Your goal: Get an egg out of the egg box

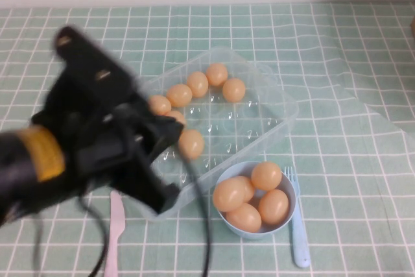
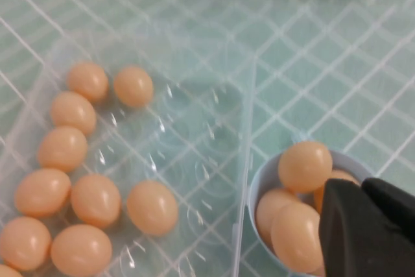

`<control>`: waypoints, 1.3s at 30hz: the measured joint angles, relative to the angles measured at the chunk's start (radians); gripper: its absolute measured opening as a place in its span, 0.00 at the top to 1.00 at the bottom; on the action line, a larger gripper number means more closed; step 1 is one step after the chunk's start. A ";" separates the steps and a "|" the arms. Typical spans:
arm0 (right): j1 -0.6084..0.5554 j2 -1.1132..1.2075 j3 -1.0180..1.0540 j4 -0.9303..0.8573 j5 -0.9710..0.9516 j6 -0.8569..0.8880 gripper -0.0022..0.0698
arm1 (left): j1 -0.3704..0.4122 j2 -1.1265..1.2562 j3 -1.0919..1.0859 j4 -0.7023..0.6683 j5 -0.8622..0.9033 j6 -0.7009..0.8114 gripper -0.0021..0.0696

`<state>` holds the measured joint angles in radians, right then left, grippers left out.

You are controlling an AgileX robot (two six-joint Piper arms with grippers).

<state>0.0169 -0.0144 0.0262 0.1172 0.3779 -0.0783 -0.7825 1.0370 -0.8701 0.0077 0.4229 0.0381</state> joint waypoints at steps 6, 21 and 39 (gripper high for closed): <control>0.000 0.000 0.000 0.000 0.000 0.000 0.99 | 0.000 -0.228 0.205 0.002 -0.134 -0.002 0.97; 0.000 0.000 0.000 0.000 0.000 0.000 0.99 | 0.000 -0.294 0.318 0.046 -0.137 -0.018 0.98; 0.000 0.000 0.000 0.000 0.000 0.000 0.99 | 0.426 -0.862 0.737 0.068 -0.482 -0.002 0.98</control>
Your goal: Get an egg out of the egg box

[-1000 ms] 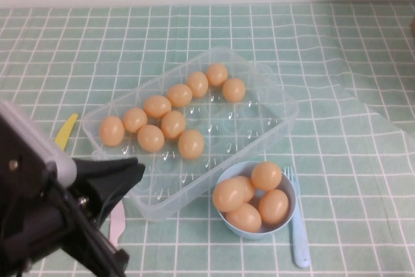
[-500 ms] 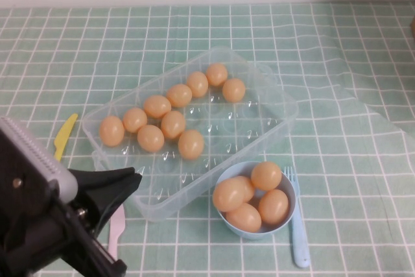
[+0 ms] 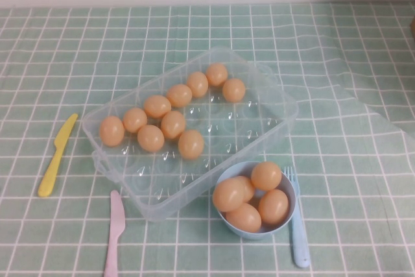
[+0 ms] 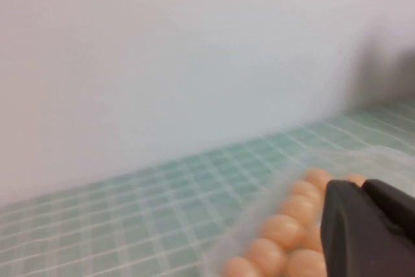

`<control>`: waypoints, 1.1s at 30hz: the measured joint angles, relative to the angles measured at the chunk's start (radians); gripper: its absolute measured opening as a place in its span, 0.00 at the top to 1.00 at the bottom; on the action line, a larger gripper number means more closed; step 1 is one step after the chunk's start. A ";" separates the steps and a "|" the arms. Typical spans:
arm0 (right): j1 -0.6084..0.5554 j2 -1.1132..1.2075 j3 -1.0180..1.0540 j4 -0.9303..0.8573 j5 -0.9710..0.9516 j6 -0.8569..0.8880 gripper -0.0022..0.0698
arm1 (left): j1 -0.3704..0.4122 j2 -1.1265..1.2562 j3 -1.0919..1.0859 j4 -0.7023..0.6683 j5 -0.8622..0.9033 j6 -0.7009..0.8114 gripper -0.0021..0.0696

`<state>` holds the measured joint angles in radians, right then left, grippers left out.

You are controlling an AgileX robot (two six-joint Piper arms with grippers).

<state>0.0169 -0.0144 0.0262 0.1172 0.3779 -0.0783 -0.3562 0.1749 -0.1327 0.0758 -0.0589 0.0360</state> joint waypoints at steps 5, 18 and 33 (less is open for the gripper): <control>0.000 0.000 0.000 0.000 0.000 0.000 0.99 | 0.191 -0.158 0.102 -0.018 -0.013 0.000 0.98; 0.000 0.000 0.000 0.000 0.000 0.000 0.99 | 0.175 -0.184 0.158 -0.024 0.187 -0.051 0.98; 0.000 0.000 0.000 0.000 0.000 0.000 0.99 | 0.169 -0.184 0.158 -0.005 0.430 -0.049 0.98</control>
